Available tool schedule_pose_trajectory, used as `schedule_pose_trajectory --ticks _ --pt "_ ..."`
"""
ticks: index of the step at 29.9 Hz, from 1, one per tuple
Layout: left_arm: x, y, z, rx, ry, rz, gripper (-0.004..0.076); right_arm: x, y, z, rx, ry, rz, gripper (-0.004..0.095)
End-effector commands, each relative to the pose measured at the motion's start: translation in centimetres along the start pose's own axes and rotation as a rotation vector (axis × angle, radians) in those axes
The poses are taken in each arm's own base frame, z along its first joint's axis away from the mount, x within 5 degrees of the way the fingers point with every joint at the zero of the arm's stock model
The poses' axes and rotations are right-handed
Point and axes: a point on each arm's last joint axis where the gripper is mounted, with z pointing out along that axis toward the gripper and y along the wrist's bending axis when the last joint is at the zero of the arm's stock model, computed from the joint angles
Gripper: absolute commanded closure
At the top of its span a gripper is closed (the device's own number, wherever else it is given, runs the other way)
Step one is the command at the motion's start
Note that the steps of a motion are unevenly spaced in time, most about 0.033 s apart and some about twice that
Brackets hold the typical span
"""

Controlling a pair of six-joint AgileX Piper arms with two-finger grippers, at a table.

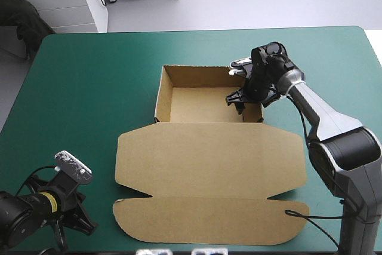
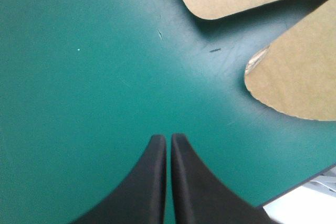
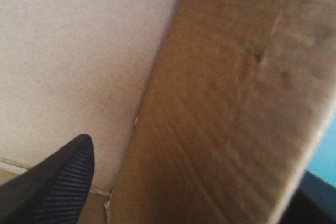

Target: Fold the box

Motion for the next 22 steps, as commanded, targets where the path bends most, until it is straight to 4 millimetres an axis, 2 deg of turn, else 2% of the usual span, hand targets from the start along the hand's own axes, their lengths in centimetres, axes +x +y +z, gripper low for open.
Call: schedule_pose_trajectory --ticks 1,7,13,16,19,22 --pt "-0.1 0.1 -0.5 -0.005 0.001 -0.007 0.0712 0.0 0.1 -2.7 0.002 -0.065 -0.002 0.0400" --pt "-0.2 0.1 -0.6 -0.006 -0.010 -0.007 0.0712 0.0 0.1 -2.7 0.002 -0.067 -0.016 0.0900" --pt "-0.2 0.1 -0.6 -0.007 -0.012 -0.007 0.0712 -0.1 -0.1 -2.9 0.018 -0.083 -0.038 0.0927" --pt "-0.2 0.1 -0.6 -0.007 -0.012 -0.007 0.0712 -0.4 -0.5 -3.7 0.065 -0.116 -0.052 0.0927" --pt "-0.2 0.1 -0.6 -0.007 -0.012 -0.007 0.0712 -0.9 -1.5 -5.0 0.124 -0.155 -0.053 0.0927" --pt "-0.2 0.1 -0.6 -0.007 -0.012 -0.007 0.0712 -1.4 -3.3 -6.4 0.150 -0.203 -0.012 0.0927"
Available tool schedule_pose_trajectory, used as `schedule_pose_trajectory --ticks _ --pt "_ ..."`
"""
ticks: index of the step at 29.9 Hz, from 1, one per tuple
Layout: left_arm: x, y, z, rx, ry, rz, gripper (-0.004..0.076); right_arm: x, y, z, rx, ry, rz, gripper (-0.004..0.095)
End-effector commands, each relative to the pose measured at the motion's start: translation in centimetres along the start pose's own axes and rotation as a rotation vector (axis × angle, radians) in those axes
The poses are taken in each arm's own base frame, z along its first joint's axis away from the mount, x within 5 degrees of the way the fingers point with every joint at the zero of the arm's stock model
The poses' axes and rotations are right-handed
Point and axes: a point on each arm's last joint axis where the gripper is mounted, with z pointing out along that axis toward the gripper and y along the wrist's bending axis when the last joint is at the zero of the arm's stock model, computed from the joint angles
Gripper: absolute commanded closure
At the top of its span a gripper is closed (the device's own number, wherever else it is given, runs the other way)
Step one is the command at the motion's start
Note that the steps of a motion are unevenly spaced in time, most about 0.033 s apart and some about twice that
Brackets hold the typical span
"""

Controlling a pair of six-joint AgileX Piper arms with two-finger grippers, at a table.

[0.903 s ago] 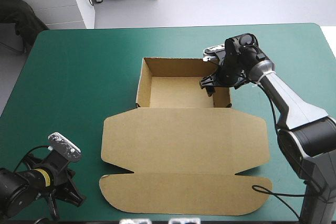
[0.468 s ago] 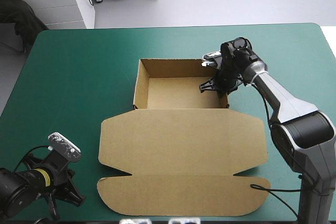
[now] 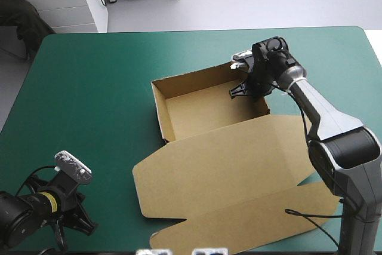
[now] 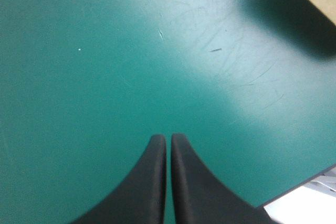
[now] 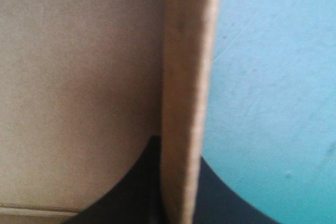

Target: Fold the box

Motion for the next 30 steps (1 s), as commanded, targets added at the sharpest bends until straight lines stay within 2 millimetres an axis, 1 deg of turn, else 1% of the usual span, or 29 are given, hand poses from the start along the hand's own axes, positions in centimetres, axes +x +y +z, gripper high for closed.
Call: schedule_pose_trajectory --ticks 1,4,8,15,19,21,23,30 --pt "-0.2 0.1 -0.6 -0.005 -0.012 -0.008 0.0712 -0.6 -3.2 -5.3 0.077 -0.156 0.043 0.0927" --pt "-0.2 0.1 -0.6 -0.005 -0.012 -0.008 0.0712 -0.6 -5.9 -6.2 0.102 -0.185 0.100 0.0927" --pt "-0.2 0.1 -0.6 -0.005 -0.012 -0.008 0.0712 0.2 -10.6 -6.6 0.146 -0.198 0.187 0.0927" --pt "-0.3 0.2 -0.6 -0.010 -0.013 -0.006 0.0712 3.2 -18.7 -6.9 0.227 -0.196 0.354 0.0927" --pt "-0.3 0.2 -0.6 -0.010 -0.014 -0.006 0.0712 5.3 -22.6 -7.3 0.271 -0.196 0.439 0.0927" --pt "-0.4 0.2 -0.6 -0.011 -0.024 -0.006 0.0712 6.2 -24.1 -7.5 0.289 -0.198 0.476 0.0927" --pt "-0.5 0.2 -0.6 -0.012 -0.036 -0.006 0.0712 6.9 -25.2 -7.6 0.301 -0.204 0.502 0.0927" --pt "-0.7 0.2 -0.6 -0.016 -0.057 -0.004 0.0712 8.4 -27.5 -8.0 0.335 -0.219 0.538 0.0927"
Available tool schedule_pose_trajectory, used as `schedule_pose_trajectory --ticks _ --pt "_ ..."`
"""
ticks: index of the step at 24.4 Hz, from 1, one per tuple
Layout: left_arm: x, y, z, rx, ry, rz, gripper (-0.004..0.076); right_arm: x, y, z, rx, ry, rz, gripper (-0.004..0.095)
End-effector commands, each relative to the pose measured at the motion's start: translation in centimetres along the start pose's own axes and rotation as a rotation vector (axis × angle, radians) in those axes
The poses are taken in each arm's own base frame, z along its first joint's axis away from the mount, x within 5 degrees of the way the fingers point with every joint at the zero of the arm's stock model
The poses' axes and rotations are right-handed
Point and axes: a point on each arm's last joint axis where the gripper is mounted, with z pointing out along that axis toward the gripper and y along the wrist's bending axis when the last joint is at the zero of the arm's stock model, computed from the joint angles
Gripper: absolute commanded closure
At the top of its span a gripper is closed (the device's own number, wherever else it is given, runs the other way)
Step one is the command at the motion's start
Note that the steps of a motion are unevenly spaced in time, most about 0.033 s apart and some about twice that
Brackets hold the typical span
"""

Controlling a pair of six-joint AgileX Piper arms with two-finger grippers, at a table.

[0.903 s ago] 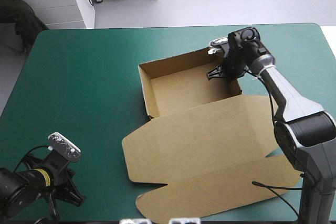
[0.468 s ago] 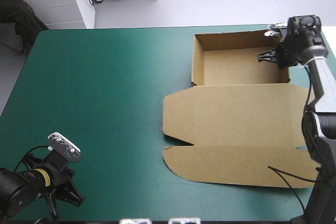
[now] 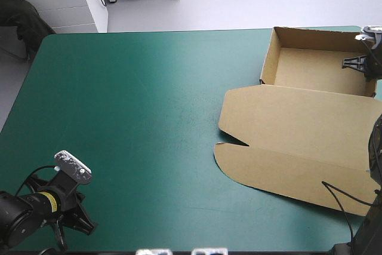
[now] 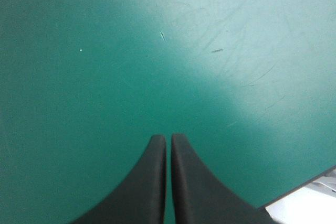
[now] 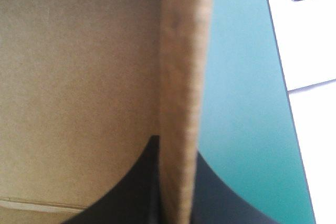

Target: Fold the box

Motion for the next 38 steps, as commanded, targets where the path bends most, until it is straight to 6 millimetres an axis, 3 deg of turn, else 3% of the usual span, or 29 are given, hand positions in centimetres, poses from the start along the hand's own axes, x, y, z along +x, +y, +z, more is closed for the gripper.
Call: schedule_pose_trajectory --ticks 1,4,6,8,9,10,11,12,17,22,26,28,31,35,36,38 --pt "-0.7 0.2 -0.6 -0.012 -0.059 -0.005 0.0712 -0.6 -1.9 -3.9 0.030 -0.137 0.028 0.0927" --pt "-0.9 0.2 -0.6 -0.015 -0.086 -0.005 0.0712 -0.5 -2.5 -3.4 0.033 -0.127 0.069 0.0926" --pt "-1.0 0.2 -0.6 -0.016 -0.096 -0.005 0.0713 -0.4 -2.7 -3.1 0.034 -0.115 0.078 0.0844" --pt "-1.0 0.2 -0.6 -0.016 -0.096 -0.005 0.0712 -0.5 -2.8 -3.1 0.035 -0.120 0.084 0.0609" --pt "-1.0 0.2 -0.6 -0.016 -0.096 -0.005 0.0712 -0.5 -3.0 -3.1 0.040 -0.126 0.089 0.0380" --pt "-1.0 0.2 -0.6 -0.016 -0.096 -0.005 0.0712 -0.5 -3.0 -3.1 0.040 -0.129 0.089 0.0281" --pt "-1.0 0.2 -0.6 -0.016 -0.096 -0.005 0.0712 -0.5 -3.2 -3.1 0.042 -0.132 0.109 0.0060" --pt "-1.0 0.2 -0.6 -0.016 -0.096 -0.005 0.0713 -0.5 -3.3 -3.1 0.048 -0.132 0.127 -0.0034" --pt "-1.1 0.2 -0.6 -0.017 -0.106 -0.005 0.0714 -0.3 -3.3 -4.3 0.046 -0.145 0.132 -0.0020" --pt "-1.1 0.2 -0.6 -0.017 -0.106 -0.009 0.0714 0.1 -3.6 -10.8 0.043 -0.279 0.147 -0.0019" --pt "-1.2 0.2 -0.6 -0.018 -0.117 -0.005 0.0715 0.9 -2.4 -15.0 -0.094 -0.373 0.117 0.0018" --pt "-1.3 0.3 -0.6 -0.019 -0.130 -0.005 0.0715 1.3 -1.6 -16.6 -0.185 -0.404 0.088 0.0112" --pt "-1.4 0.3 -0.6 -0.020 -0.134 -0.005 0.0715 2.1 -0.2 -18.4 -0.330 -0.416 0.031 0.0382" --pt "-1.4 0.3 -0.6 -0.020 -0.134 -0.005 0.0715 3.2 1.3 -20.8 -0.493 -0.480 0.004 0.0857" --pt "-1.4 0.2 -0.6 -0.017 -0.134 -0.005 0.0715 3.5 1.8 -21.5 -0.520 -0.497 -0.015 0.0926" --pt "-1.4 0.2 -0.6 -0.016 -0.135 -0.006 0.0715 3.9 2.6 -22.5 -0.551 -0.517 -0.038 0.0920"
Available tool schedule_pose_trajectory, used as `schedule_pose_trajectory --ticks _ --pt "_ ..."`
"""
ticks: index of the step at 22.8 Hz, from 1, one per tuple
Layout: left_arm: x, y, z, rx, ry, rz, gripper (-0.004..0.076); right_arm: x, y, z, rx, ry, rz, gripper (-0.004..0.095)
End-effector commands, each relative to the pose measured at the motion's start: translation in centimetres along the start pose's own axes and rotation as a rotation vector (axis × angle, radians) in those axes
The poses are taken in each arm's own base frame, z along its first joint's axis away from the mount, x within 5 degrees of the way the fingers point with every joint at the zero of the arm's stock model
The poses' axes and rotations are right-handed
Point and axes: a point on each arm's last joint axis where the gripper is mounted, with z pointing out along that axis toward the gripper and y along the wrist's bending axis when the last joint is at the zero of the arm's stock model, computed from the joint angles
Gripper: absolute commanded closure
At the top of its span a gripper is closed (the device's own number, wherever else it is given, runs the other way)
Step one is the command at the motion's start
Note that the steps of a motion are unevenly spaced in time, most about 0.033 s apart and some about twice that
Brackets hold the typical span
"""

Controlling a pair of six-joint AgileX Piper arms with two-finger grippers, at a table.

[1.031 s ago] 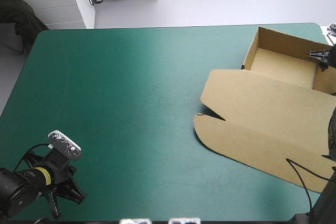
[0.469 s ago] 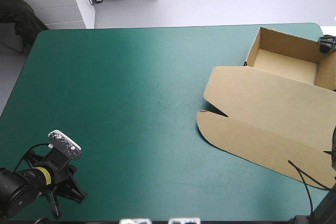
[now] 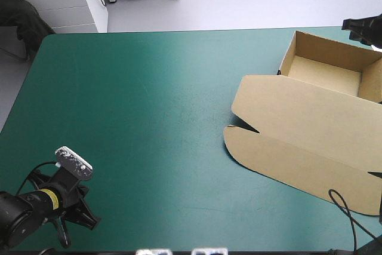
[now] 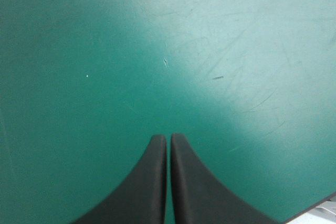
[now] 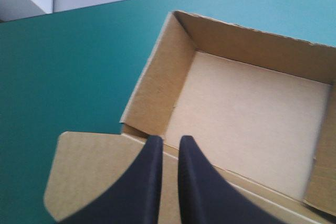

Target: Fold the box

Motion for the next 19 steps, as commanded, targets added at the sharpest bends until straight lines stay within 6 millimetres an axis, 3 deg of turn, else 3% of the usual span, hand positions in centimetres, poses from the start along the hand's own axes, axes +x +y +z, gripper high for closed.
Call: schedule_pose_trajectory --ticks 1,6,9,13,19 --pt "-0.7 0.2 -0.6 -0.008 -0.062 -0.003 0.0715 -0.3 3.9 -4.0 -0.100 -0.112 -0.079 0.0923" --pt "-0.9 0.1 -0.6 -0.002 -0.077 -0.045 0.0715 1.2 10.0 -6.1 -0.204 -0.119 -0.222 0.0924" --pt "-1.2 0.1 -0.6 -0.003 -0.111 -0.070 0.0715 4.5 13.5 -6.5 -0.227 -0.044 -0.376 0.0924" --pt "-1.2 0.1 -0.6 -0.003 -0.113 -0.081 0.0715 9.4 15.0 -8.4 -0.230 0.020 -0.494 0.0923" --pt "-0.6 0.2 -1.8 -0.011 -0.198 -0.098 0.0715 14.6 13.7 -11.2 -0.230 0.007 -0.501 0.0923"
